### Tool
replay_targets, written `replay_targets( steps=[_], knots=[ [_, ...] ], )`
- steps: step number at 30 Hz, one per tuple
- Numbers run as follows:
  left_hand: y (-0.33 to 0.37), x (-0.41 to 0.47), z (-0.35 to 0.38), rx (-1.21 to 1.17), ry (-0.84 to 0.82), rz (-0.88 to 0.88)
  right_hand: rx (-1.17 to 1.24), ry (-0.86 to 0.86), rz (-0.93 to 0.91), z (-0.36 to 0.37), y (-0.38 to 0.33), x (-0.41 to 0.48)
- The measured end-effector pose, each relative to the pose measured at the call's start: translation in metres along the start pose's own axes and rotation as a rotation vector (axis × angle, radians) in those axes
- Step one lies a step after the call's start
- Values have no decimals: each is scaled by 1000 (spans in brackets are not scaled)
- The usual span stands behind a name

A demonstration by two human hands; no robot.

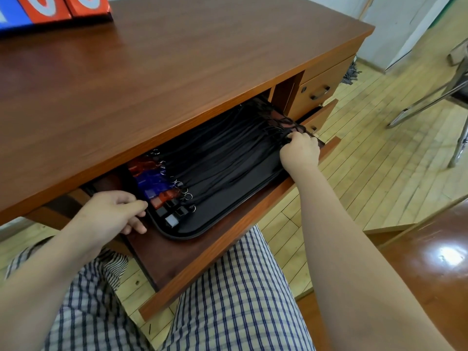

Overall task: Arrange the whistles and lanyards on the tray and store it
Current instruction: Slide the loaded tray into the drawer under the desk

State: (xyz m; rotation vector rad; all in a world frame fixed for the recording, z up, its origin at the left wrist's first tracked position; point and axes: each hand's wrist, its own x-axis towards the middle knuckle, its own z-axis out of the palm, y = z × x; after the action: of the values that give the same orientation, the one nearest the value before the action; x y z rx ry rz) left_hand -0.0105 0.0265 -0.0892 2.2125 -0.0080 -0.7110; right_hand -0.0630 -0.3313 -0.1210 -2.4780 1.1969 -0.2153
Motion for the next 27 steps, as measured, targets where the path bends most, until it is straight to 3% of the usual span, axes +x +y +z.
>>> replay_targets(
  steps=[8, 13, 15, 18, 20, 23, 27],
  knots=[
    [5, 3, 0, 166, -21, 8, -29, 110, 21, 6, 0, -8],
    [15, 0, -9, 413, -4, 68, 133, 220, 71, 5, 5, -14],
    [24, -9, -9, 492, 61, 172, 264, 329, 135, 7, 8, -23],
    [44, -28, 17, 433, 133, 461, 485, 484, 290, 15, 12, -42],
    [54, -40, 46, 416, 20, 684, 589, 528, 332, 20, 11, -52],
    [56, -46, 91, 663, -180, 912, 715, 542, 344, 26, 7, -57],
    [36, -36, 119, 881, -74, 1082, 766, 560, 345, 32, 7, -61]
  ],
)
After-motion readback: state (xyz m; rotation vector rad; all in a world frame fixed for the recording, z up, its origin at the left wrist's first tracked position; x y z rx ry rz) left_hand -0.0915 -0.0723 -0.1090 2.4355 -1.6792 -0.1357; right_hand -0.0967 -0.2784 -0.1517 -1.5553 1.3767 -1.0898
